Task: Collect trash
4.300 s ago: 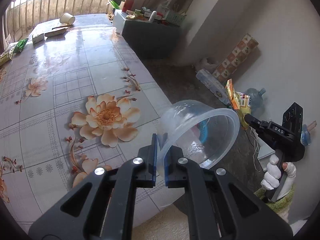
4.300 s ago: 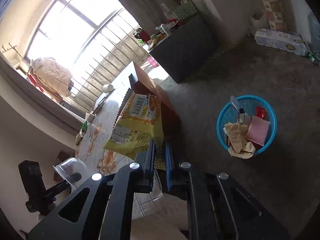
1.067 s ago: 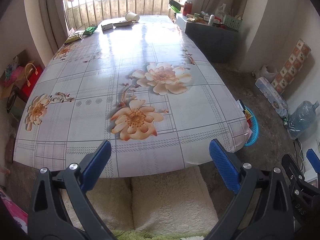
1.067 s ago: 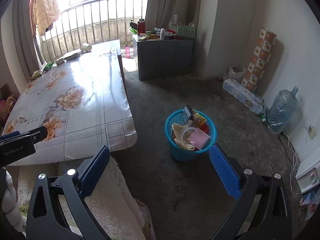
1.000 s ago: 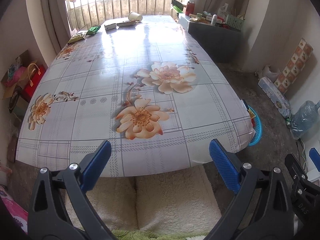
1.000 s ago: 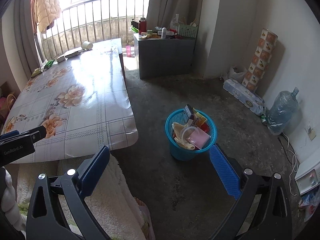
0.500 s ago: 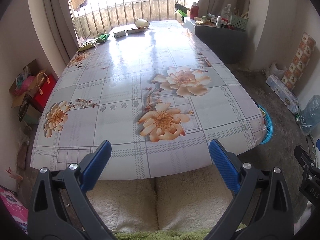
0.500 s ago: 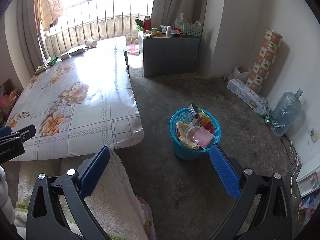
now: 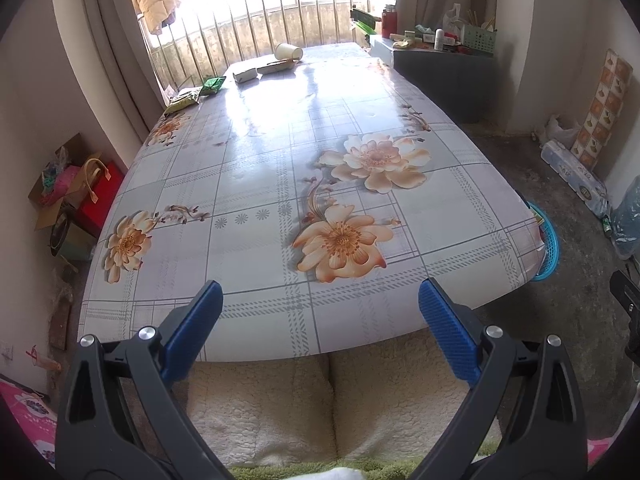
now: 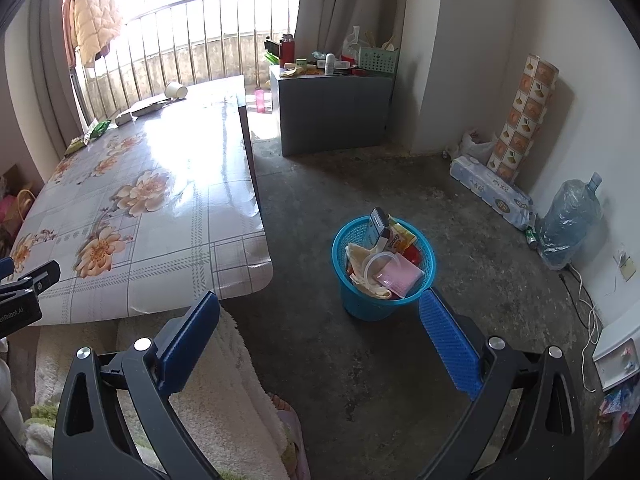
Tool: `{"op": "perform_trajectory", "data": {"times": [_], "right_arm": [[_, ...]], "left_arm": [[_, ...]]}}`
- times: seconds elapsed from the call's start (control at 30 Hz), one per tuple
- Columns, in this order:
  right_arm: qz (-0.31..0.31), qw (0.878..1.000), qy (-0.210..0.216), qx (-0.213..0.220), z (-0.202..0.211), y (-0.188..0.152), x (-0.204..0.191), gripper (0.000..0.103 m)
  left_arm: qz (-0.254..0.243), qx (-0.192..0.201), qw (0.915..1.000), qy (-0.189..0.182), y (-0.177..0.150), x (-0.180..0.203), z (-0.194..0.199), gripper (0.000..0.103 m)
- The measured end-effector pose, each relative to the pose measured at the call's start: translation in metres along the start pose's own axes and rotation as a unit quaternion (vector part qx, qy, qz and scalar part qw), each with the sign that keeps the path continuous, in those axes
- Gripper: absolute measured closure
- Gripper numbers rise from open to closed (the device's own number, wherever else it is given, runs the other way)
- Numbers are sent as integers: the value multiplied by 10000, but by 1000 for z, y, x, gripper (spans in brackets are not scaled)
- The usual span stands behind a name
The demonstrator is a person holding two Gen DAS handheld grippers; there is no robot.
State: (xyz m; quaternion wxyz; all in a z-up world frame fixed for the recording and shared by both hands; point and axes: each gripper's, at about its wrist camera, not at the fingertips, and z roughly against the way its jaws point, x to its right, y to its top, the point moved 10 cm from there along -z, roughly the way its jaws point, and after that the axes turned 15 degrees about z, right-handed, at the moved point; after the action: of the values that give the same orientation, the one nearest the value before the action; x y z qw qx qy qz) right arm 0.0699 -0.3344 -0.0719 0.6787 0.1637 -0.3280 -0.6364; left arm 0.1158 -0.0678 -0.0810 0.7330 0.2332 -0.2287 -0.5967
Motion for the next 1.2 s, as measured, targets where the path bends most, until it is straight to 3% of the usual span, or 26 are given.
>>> {"op": "perform_trajectory", "data": {"times": [0.47, 1.2], "right_arm": [[-9, 9999, 32, 121, 6, 2, -1, 6], [151, 9997, 80, 159, 7, 4, -12, 6]], "left_arm": [[11, 131, 9999, 14, 4, -1, 9, 9], [20, 22, 10000, -31, -1, -1, 8, 9]]}}
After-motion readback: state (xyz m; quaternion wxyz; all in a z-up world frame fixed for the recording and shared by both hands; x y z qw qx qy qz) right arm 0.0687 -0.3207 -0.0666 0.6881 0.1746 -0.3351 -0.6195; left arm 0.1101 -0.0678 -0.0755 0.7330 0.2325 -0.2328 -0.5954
